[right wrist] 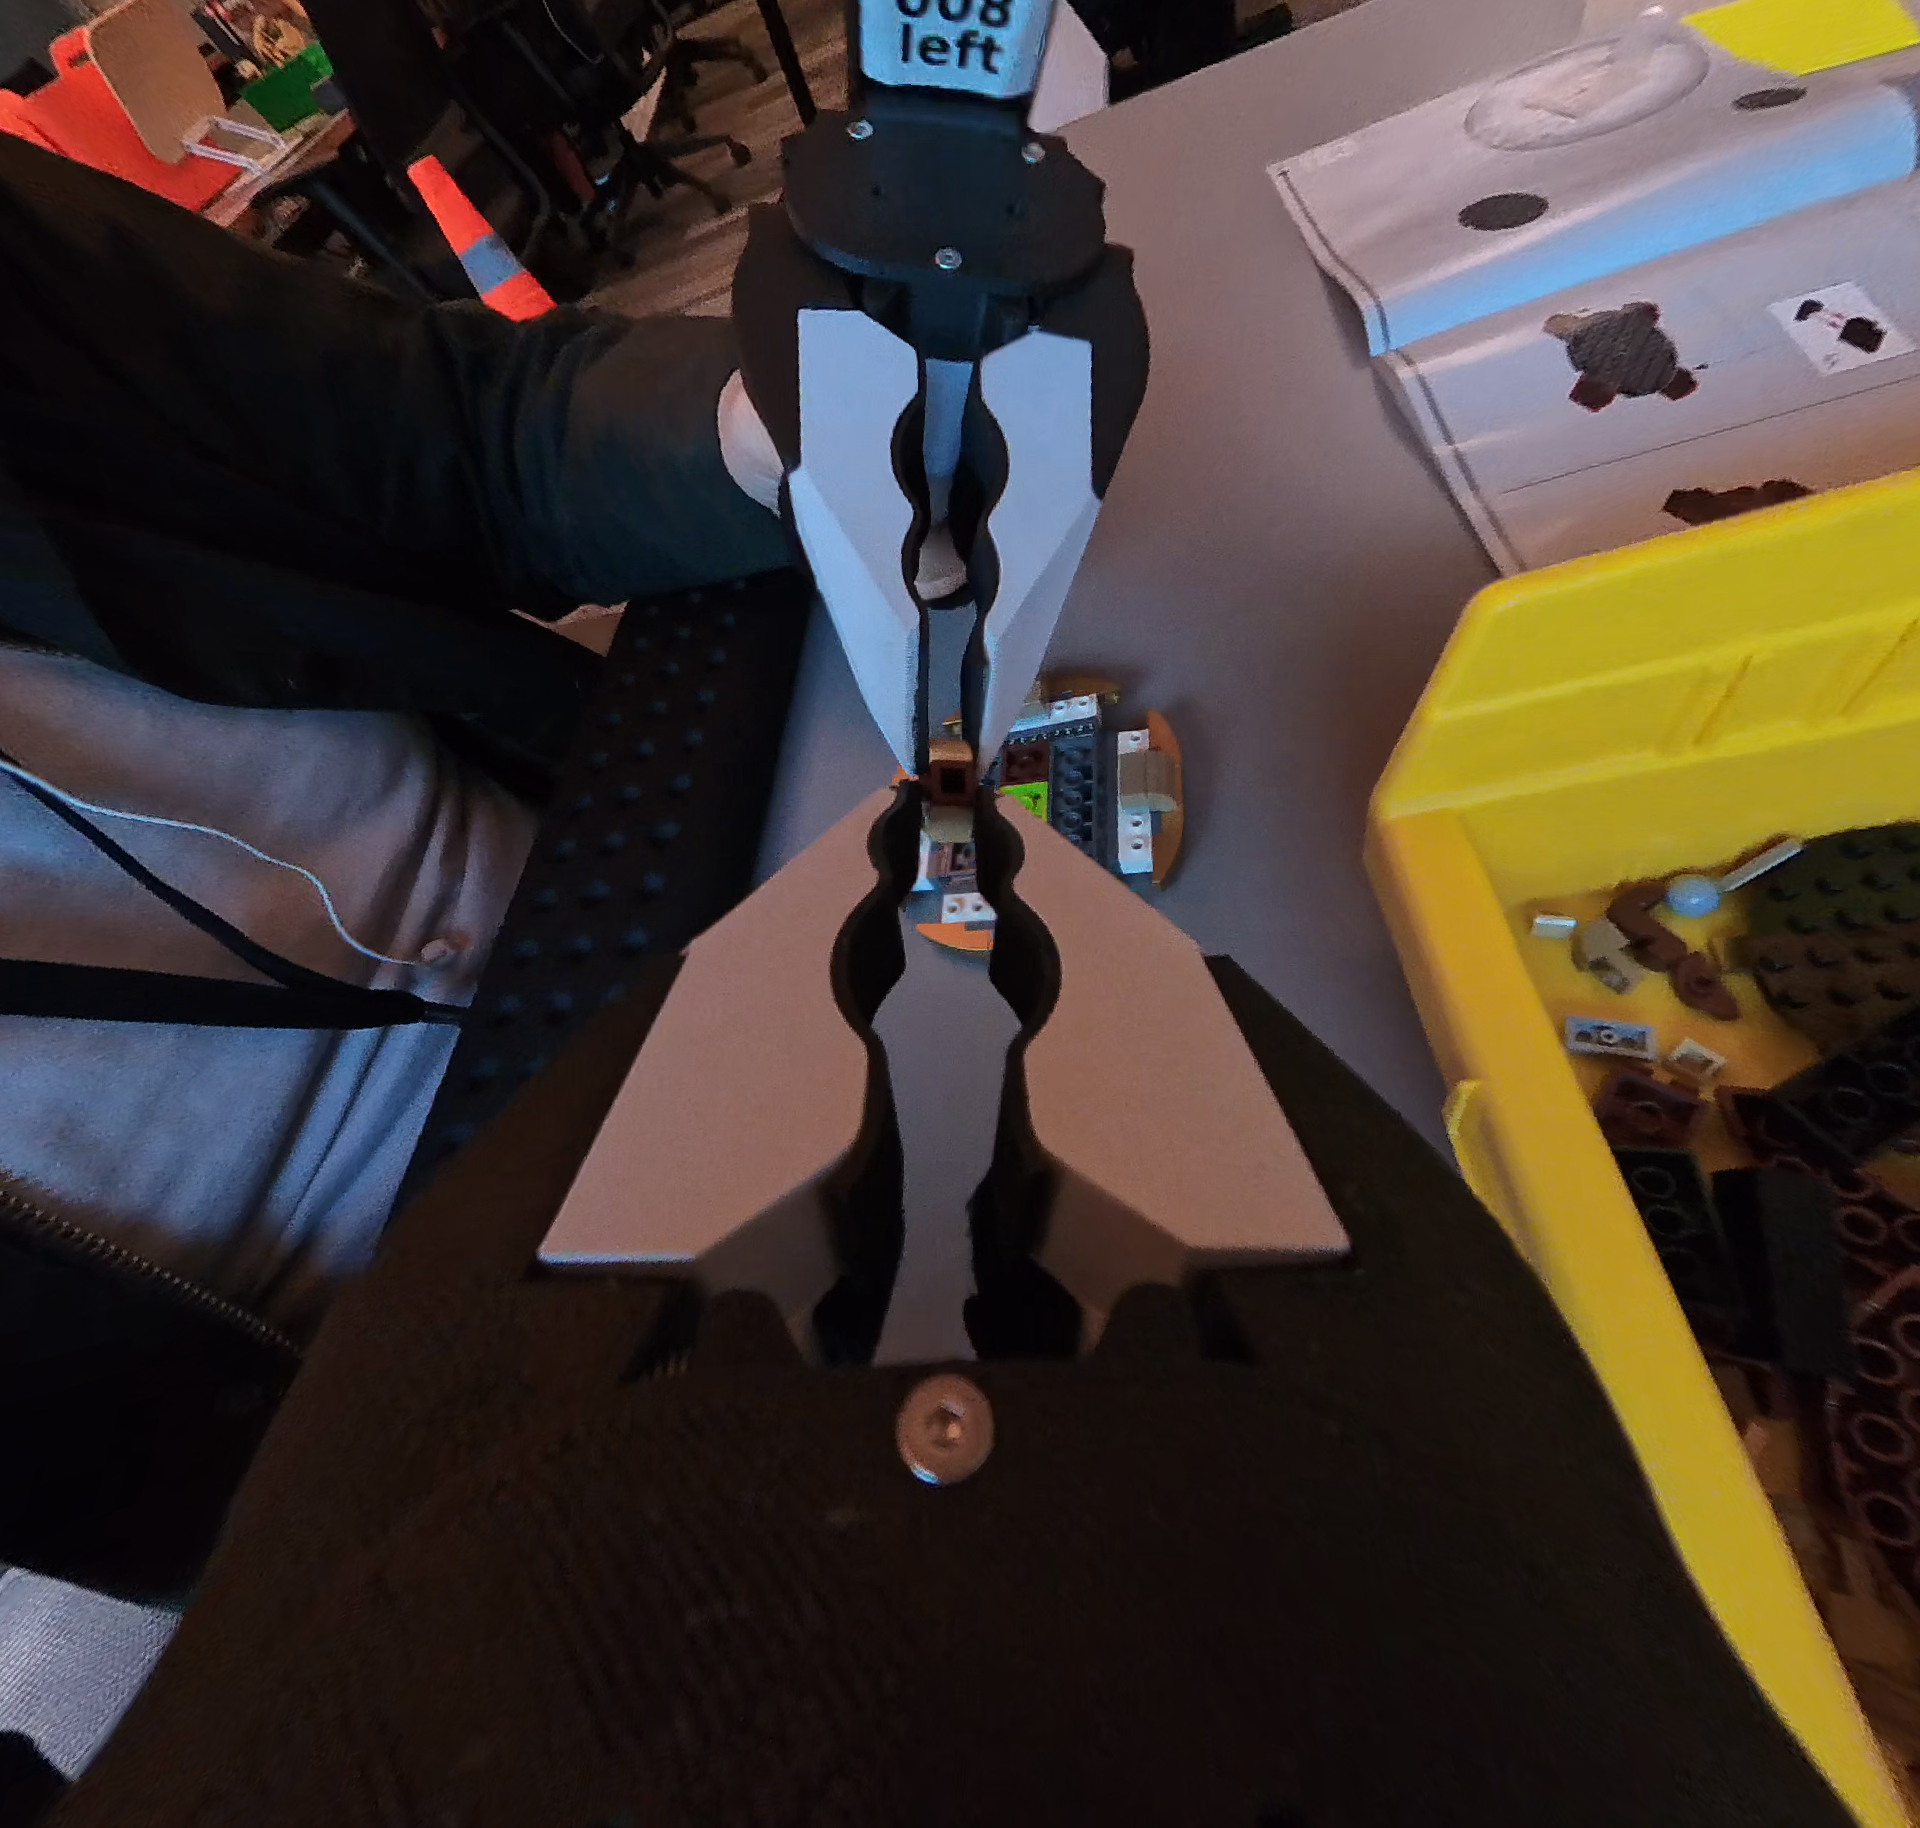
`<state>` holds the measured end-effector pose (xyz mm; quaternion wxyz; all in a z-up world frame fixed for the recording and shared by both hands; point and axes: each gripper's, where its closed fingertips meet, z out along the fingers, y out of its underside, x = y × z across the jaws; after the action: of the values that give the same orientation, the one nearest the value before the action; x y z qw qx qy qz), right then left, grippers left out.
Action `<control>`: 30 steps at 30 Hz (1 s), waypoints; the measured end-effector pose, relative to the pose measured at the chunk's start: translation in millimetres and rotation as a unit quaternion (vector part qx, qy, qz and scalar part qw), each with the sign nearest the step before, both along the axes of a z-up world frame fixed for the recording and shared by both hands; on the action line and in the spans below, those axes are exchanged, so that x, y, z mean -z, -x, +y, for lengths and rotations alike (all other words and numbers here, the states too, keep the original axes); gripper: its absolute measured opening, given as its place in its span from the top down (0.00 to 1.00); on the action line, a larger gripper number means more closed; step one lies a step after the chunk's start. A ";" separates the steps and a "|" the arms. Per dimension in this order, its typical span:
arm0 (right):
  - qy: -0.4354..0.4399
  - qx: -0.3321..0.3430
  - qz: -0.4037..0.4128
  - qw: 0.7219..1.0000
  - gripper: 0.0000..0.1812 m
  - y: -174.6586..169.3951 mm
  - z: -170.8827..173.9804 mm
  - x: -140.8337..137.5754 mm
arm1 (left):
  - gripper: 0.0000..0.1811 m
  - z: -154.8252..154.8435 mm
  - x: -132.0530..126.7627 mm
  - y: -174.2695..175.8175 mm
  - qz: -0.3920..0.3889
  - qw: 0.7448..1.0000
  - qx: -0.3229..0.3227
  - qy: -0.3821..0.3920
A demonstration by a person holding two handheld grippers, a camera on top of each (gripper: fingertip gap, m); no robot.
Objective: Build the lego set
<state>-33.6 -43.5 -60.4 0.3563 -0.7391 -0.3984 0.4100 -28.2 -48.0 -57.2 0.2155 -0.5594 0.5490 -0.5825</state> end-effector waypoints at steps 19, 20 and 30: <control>-0.020 0.047 0.032 0.998 0.96 -35.8 6.0 -16.0 | 0.97 21.7 -89.6 47.8 -0.217 0.964 0.062 0.139; -0.022 0.052 0.028 0.998 0.96 -37.0 8.3 -14.2 | 0.97 23.5 -90.5 43.0 -0.217 0.965 0.059 0.134; -0.074 0.211 0.048 0.974 0.95 -86.2 51.7 -23.1 | 0.80 116.0 -51.5 -74.7 0.009 0.995 -0.087 0.042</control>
<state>52.6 8.2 -37.3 0.5075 -0.7570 -0.2454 0.3303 46.5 68.0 -5.7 0.2368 -0.6190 0.4747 -0.5792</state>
